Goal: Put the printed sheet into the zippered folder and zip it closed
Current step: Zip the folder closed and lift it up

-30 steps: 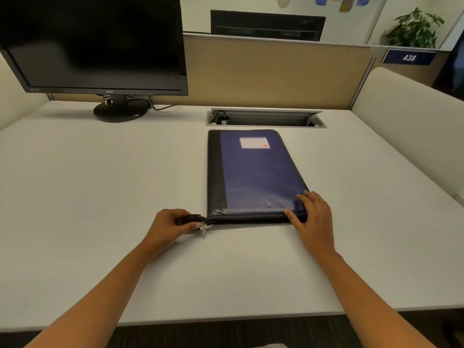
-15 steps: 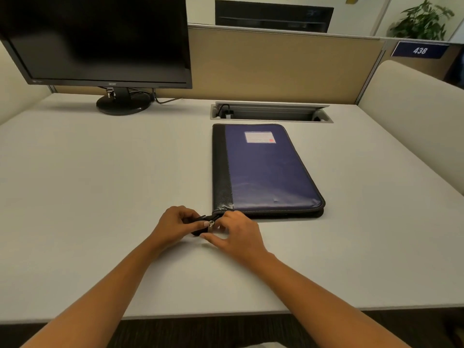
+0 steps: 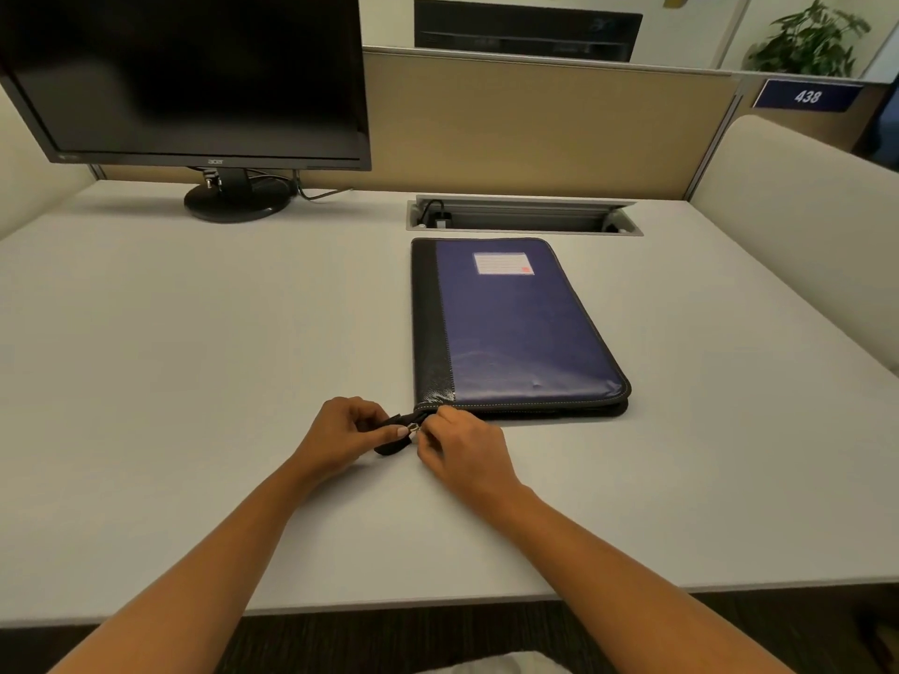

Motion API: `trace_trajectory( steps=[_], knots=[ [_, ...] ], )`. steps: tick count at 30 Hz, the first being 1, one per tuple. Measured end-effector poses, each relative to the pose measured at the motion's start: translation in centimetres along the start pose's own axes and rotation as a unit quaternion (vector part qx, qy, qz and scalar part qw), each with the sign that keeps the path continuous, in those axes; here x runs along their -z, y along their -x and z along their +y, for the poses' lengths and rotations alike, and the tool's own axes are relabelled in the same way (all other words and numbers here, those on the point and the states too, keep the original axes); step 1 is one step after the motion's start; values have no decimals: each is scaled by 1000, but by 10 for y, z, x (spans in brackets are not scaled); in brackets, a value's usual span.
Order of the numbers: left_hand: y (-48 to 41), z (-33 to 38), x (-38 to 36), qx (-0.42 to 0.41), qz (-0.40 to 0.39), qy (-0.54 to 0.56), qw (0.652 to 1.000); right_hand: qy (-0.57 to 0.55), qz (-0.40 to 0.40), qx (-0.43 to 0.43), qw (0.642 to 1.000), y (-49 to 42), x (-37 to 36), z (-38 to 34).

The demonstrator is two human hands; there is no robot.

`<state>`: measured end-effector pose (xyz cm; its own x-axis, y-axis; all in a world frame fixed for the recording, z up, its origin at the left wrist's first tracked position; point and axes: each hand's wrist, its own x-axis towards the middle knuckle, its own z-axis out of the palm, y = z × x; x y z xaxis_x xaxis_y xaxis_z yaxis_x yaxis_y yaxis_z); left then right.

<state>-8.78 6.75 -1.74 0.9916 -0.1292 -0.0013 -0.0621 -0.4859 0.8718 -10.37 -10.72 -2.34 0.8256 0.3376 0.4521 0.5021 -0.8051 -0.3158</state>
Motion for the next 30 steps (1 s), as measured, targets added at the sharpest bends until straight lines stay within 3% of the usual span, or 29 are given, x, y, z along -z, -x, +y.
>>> trace_trajectory(
  steps=[6, 21, 30],
  knots=[
    [-1, -4, 0, -13, 42, -17, 999, -20, -50, -69, 996, 1, 2, 14],
    [-2, -13, 25, -17, 54, -40, 998, 31, 0, -199, 980, 22, 38, 66],
    [-8, -20, 54, -6, 56, -82, 995, 40, -13, -229, 972, 44, 63, 104]
  ],
)
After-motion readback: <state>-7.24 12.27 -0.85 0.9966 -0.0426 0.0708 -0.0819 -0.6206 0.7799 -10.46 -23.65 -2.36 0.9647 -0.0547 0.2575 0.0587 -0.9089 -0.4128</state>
